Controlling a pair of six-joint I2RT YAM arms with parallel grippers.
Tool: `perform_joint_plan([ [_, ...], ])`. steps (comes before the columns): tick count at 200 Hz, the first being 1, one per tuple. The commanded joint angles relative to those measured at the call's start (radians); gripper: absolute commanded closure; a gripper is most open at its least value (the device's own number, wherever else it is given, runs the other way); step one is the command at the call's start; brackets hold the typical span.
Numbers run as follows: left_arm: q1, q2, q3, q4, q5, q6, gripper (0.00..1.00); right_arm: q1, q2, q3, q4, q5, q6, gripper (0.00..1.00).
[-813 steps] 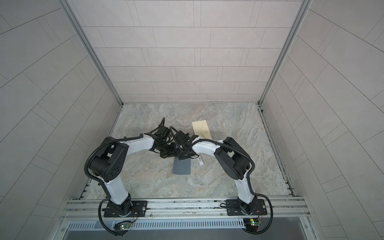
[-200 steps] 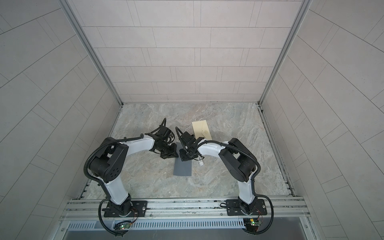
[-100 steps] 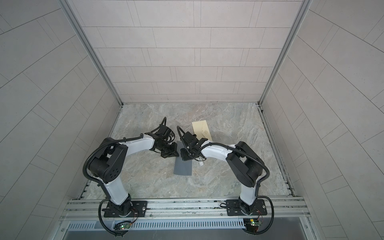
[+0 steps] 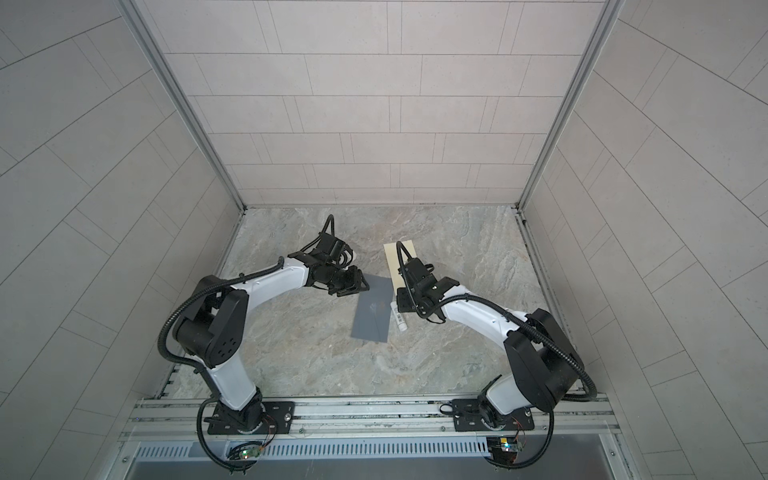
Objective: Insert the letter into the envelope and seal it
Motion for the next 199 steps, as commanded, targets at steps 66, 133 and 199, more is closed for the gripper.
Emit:
perform_joint_plan([
  [66, 0.001, -0.065, 0.031, 0.027, -0.012, -0.014, 0.19, 0.065, 0.068, -0.049, 0.011, -0.010, -0.004, 0.56],
  [133, -0.008, -0.105, -0.065, 0.052, 0.066, -0.032, 0.19, 0.092, 0.160, -0.028, -0.026, 0.036, -0.030, 0.64],
  [199, -0.014, -0.086, -0.087, 0.180, 0.237, -0.111, 0.25, 0.102, 0.064, -0.033, 0.043, -0.056, -0.030, 0.91],
])
